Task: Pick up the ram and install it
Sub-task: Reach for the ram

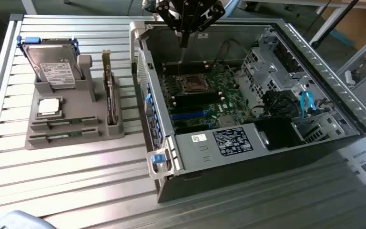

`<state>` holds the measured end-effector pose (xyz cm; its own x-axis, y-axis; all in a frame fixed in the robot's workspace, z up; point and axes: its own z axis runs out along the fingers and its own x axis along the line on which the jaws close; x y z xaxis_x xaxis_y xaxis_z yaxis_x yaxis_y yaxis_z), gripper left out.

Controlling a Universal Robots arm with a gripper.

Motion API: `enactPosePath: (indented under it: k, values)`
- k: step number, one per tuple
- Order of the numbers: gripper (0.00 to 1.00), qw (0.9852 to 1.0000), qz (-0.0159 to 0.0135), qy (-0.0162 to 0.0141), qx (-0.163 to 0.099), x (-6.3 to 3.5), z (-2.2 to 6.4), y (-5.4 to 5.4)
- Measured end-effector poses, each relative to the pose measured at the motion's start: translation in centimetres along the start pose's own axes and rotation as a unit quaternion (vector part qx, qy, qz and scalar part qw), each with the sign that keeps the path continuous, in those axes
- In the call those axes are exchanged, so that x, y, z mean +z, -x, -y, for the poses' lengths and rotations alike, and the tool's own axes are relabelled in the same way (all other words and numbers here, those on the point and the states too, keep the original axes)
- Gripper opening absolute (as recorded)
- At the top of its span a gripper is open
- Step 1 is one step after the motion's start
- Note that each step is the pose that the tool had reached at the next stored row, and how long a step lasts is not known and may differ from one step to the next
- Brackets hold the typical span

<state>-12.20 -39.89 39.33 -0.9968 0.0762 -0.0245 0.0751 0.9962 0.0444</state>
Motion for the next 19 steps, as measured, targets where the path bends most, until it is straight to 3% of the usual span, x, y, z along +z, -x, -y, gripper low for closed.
enactPosePath:
  k: [19]
  values:
    - [0.10, 1.0000, 0.0000, 0.0000, 0.000, -0.02, 0.04, -0.46]
